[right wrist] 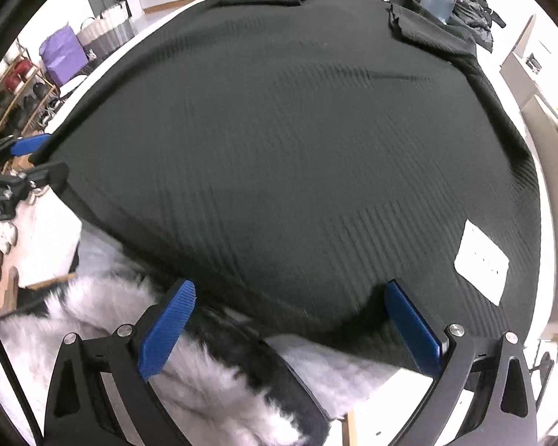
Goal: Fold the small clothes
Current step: 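Grasp the sweater hem with the left gripper while the right gripper grasps it too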
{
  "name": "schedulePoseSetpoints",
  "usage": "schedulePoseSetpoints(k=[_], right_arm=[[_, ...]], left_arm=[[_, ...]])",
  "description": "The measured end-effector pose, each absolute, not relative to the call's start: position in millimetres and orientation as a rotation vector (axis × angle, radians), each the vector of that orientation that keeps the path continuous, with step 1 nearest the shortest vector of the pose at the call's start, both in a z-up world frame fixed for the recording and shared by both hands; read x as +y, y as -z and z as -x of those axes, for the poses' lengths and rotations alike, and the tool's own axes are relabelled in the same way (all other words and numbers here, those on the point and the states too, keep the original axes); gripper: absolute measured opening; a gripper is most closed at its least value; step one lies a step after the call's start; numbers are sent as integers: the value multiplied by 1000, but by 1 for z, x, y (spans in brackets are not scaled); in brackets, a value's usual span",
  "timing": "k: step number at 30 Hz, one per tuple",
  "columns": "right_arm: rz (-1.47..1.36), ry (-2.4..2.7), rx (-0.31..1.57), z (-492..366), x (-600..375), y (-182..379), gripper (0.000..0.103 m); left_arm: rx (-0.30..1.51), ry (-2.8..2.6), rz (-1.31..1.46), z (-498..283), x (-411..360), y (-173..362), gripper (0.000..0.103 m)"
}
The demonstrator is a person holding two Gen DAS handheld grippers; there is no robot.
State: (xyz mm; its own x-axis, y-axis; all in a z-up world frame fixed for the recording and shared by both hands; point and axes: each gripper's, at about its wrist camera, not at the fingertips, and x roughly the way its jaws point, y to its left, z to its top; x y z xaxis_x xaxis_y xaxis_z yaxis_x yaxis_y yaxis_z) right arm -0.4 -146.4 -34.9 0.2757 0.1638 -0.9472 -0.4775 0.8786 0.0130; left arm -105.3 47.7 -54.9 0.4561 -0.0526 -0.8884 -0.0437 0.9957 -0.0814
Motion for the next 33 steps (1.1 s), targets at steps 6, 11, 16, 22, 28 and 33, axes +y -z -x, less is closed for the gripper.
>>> schedulePoseSetpoints(k=[6,11,16,22,28,33], right_arm=[[318,-382,1262,14,-159,46,103],[318,-353,1259,20,-166,51,103],[278,-314,1167,27,-191,32,103],[72,-233,1055,14,-254,8,103],[3,-181,1052,4,-274,9,103],[20,-193,1042,7,-266,10,103]], left_arm=[[1101,-9,161,125,55,52,89],[1099,-33,196,131,64,53,89],[1088,-116,171,134,72,54,89],[1053,-179,238,141,96,50,89],[1038,-187,240,139,103,49,65],[1036,-161,191,136,94,48,32]])
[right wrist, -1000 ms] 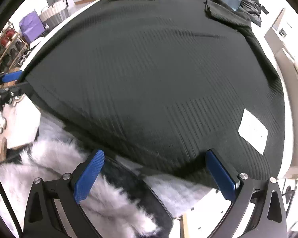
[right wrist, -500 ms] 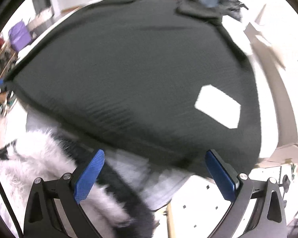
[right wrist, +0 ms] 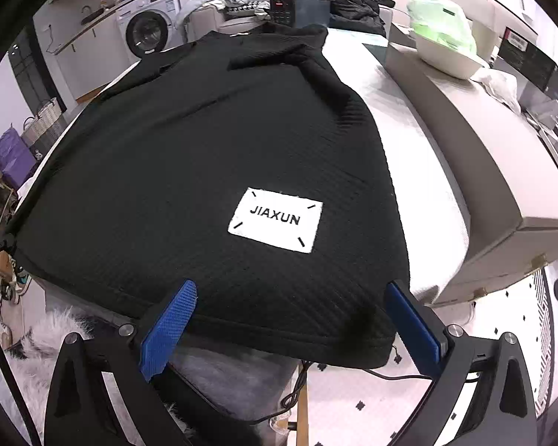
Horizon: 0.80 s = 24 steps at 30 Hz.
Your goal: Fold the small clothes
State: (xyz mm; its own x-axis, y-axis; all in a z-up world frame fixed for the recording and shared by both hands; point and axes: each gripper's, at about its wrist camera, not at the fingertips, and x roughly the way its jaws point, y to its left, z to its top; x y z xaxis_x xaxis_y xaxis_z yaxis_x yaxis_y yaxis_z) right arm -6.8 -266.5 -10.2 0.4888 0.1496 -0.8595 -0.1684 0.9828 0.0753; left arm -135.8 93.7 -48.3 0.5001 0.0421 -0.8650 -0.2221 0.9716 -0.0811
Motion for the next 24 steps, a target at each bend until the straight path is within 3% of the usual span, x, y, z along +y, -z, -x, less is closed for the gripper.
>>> schedulePoseSetpoints(k=[4,12,14,16,24], right_arm=[[17,-207,997,9,-280,5,103],[-203,-178,1022,23,-344,7,102],[-284,-203,1055,29,-356,15,96],[-339,-251,1104,29,-357,23,80],[-531,-367,1194,33,-347,49,74]], left_arm=[[1004,-153,172,137,94,40,12],[972,-157,174,148,97,27,12],[988,-160,193,149,98,31,12],[998,-167,214,148,100,37,12],[998,-169,244,148,103,43,12]])
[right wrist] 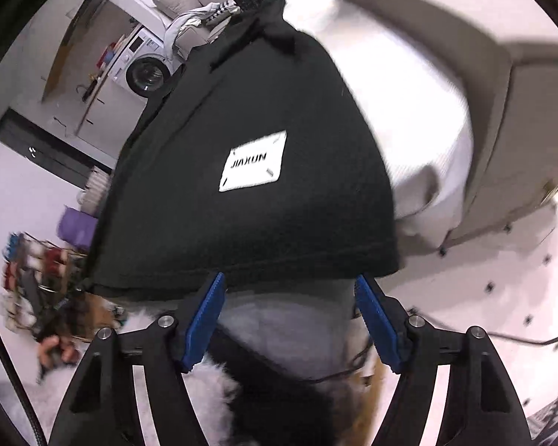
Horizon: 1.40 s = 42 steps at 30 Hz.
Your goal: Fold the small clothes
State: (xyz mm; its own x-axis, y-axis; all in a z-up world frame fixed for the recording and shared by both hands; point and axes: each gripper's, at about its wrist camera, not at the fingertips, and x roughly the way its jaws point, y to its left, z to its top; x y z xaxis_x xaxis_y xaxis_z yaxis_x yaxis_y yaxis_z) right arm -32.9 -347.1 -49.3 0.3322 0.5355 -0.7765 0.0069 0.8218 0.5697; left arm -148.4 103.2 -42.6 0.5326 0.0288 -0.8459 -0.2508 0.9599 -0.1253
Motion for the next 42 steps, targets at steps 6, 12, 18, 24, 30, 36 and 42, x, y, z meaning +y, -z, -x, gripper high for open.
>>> schedulePoseSetpoints(k=[6,12,18,24,30,36,42], right_arm=[[-639,-337,1166,29,-352,60,72],[-614,-316,1178,33,-353,61,69],[-717,-332,1092,36,-363,53,69],[-818,-350,939,39,-374,38,69],[-817,-394,987,32,-363,50,61],[-829,-320,1004,25,-357,60,12],[-736,-263,845,35,-373,15,3]], left_arm=[[996,-169,250,148,102,44,12],[995,-173,255,149,101,45,12],[992,-171,261,150,100,45,12],[998,-178,262,149,99,49,12],[1000,-182,261,148,99,50,12],[1003,-183,261,147,99,51,12],[1032,-176,251,146,98,51,35]])
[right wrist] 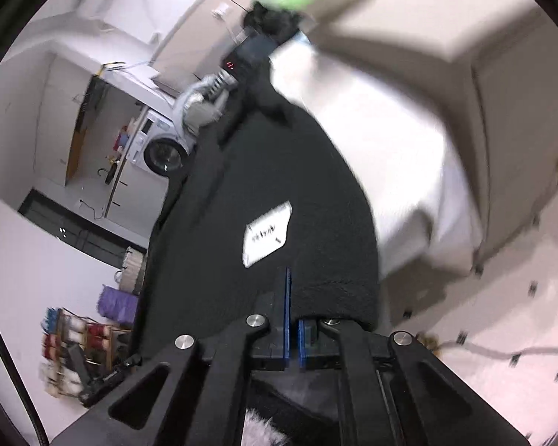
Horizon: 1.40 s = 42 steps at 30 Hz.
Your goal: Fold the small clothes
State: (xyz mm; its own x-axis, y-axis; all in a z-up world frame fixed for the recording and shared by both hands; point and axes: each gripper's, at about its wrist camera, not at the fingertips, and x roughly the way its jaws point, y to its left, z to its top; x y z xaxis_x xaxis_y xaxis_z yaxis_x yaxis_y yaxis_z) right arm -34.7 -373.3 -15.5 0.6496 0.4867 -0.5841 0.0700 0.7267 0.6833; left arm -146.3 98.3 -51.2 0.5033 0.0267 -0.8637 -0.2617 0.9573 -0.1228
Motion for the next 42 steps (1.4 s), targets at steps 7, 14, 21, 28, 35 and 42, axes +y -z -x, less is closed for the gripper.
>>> schedulePoseSetpoints(k=[7,14,21,28,35,42], right_arm=[[-792,-116,906,28,-390,37,3],[-741,-86,941,26,-391,44,3],[-658,-83,965,28,-383,44,3],[-657,-104,992,25,-385,48,4],[-652,-123,1016,25,-381,48,5],[-627,-203,1085,23,-381,48,11]], left_arm=[[995,-151,286,151,100,43,75],[1017,-184,454,154,124,52,75],[1008,-99,666,158,146,59,71],[986,19,941,164,165,75,62],[939,97,941,159,157,71,57],[945,98,884,135,143,72,57]])
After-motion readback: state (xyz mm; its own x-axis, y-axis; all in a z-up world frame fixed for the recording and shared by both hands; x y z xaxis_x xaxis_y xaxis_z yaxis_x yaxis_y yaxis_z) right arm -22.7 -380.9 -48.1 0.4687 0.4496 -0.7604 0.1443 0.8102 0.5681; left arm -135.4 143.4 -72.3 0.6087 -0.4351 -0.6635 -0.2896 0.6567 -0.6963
